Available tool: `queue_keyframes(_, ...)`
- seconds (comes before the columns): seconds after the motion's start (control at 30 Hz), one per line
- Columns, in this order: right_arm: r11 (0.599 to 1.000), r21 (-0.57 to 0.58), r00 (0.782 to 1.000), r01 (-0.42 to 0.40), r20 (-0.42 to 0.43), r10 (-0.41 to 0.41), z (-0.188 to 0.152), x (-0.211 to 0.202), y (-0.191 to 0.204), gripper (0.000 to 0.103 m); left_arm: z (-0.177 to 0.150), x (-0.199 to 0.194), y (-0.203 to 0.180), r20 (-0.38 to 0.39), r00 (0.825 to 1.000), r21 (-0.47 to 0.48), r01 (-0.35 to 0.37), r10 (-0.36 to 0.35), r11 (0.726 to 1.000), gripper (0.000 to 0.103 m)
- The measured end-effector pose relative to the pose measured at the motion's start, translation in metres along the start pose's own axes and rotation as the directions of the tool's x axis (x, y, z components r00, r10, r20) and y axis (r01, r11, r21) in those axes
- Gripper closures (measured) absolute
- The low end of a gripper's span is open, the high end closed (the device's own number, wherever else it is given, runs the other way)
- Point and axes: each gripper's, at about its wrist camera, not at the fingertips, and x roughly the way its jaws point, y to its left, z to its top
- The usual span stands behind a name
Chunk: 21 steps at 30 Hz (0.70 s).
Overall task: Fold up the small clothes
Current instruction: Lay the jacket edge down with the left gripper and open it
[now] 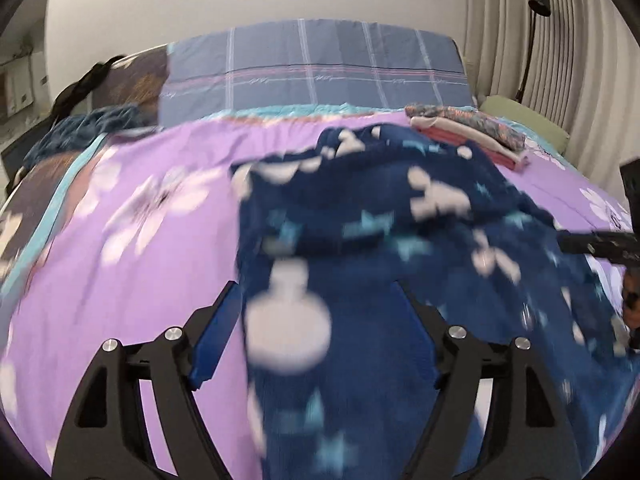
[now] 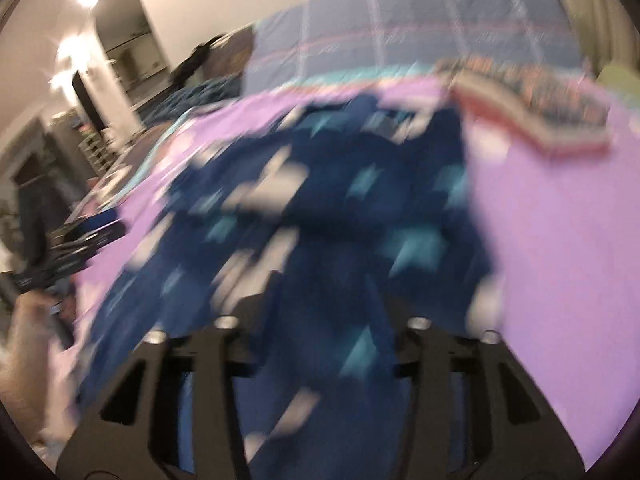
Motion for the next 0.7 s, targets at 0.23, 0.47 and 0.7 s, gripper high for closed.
queue_keyframes(0.23, 0.965, 0.027, 0.961, -0.26, -0.096, 0.261, -0.08, -0.036, 0.06, 0.071, -0.059, -0.047, -0.005, -0.002, 0.998, -0.047, -0.055, 0.055, 0.997, 0.021)
queue_keyframes(0.47, 0.923, 0.06, 0.902, -0.381, -0.195, 0.385, -0.121, -0.038, 0.1, 0.063, -0.09, -0.077, -0.01, 0.017, 0.995, -0.038, -0.096, 0.097, 0.995, 0.018)
queue_keyframes(0.7, 0.914, 0.141, 0.886, -0.381, -0.227, 0.404, -0.131, -0.026, 0.1, 0.055, -0.114, -0.104, 0.018, 0.027, 0.993, -0.156, -0.112, 0.117, 0.981, 0.018)
